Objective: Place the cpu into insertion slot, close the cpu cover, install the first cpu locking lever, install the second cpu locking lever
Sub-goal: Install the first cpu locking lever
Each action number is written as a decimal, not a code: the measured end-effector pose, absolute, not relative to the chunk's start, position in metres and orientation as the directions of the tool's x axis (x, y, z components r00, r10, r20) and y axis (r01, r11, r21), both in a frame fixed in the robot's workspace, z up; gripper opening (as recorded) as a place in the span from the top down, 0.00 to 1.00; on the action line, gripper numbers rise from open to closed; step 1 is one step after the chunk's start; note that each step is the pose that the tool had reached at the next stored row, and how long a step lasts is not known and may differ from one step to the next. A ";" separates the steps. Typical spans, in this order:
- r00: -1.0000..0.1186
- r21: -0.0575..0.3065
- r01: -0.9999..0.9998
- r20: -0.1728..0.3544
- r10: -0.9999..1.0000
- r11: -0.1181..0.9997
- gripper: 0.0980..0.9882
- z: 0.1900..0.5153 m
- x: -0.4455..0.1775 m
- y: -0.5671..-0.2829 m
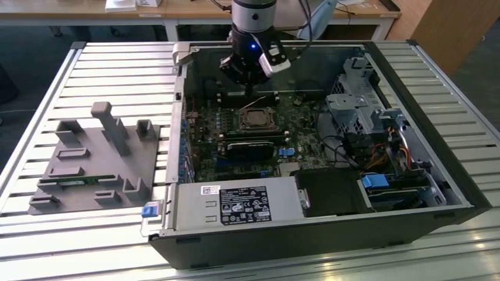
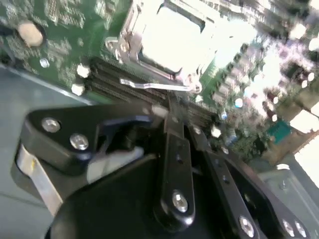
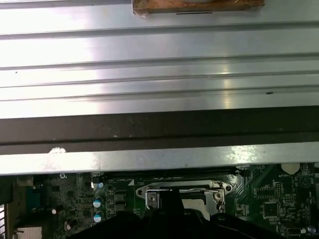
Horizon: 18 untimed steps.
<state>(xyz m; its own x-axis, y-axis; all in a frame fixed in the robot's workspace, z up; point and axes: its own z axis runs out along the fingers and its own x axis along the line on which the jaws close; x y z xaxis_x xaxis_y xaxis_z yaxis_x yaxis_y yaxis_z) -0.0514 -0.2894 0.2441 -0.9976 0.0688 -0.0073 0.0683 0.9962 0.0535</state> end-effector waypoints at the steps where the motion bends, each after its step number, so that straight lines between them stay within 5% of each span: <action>1: -0.998 0.059 0.068 -0.008 0.069 0.996 0.99 0.244 -0.051 -0.289; 18: -0.998 0.065 0.054 -0.021 0.055 0.996 0.99 0.231 -0.045 -0.287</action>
